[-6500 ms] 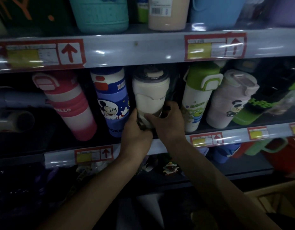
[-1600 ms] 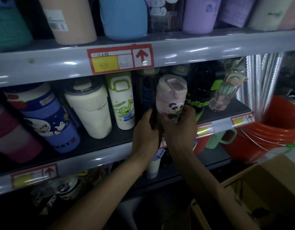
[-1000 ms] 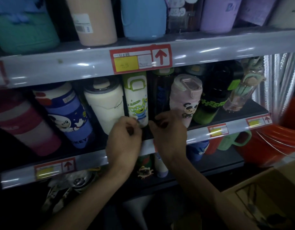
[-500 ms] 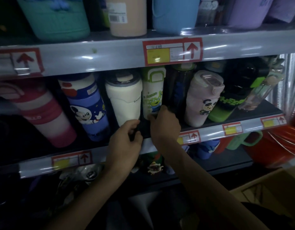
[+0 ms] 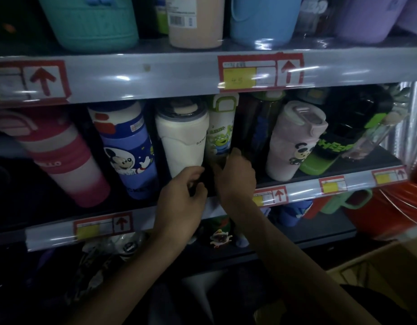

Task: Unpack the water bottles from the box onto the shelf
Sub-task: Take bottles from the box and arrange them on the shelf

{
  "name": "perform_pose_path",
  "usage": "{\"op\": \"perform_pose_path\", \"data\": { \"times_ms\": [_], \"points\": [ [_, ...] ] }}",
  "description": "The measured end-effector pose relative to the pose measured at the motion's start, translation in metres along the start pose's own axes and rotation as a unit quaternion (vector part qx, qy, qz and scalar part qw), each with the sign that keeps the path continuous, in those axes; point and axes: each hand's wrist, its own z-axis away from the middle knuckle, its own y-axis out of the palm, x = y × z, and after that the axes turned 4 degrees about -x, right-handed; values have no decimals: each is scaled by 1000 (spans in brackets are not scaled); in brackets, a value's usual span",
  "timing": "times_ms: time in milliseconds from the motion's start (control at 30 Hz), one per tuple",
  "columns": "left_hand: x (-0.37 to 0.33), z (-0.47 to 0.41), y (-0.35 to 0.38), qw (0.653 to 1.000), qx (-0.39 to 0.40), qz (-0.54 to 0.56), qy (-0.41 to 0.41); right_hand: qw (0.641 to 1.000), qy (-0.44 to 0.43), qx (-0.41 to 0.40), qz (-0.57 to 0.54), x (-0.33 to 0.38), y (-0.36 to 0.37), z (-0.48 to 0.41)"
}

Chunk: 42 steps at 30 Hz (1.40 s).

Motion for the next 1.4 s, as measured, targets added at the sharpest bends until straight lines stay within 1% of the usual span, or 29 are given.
{"op": "perform_pose_path", "data": {
  "times_ms": [267,400,567,633,700,833,933,1000,1067,1167,1233,1333,1400],
  "points": [
    [-23,-4,30,999,37,-8,16,991,4,-74,-107,-24,-41,19],
    [-33,-2,46,997,71,31,3,973,46,-151,-168,-44,-71,20],
    [-45,1,69,994,91,60,-1,947,45,-226,-225,-67,-93,13],
    [-51,5,81,992,99,82,1,943,53,-225,-240,-74,-96,11],
    [-57,8,93,989,106,101,17,945,53,-199,-255,-77,-97,9],
    [-63,6,113,987,104,117,44,951,15,-140,-275,-81,-94,0],
    [-65,1,122,988,104,111,37,942,38,-154,-295,-85,-88,-9],
    [-66,1,125,987,97,128,18,932,66,-173,-312,-84,-88,-12],
    [-65,2,126,985,92,147,8,923,74,-182,-332,-84,-86,-14],
    [-62,6,124,984,92,153,10,912,73,-190,-356,-82,-89,-12],
    [-61,9,120,983,87,159,14,905,71,-181,-378,-79,-92,-7],
    [-61,15,113,981,82,176,14,914,45,-164,-369,-75,-95,2],
    [-63,19,106,978,83,193,16,912,38,-159,-377,-71,-98,8]
  ]
}}
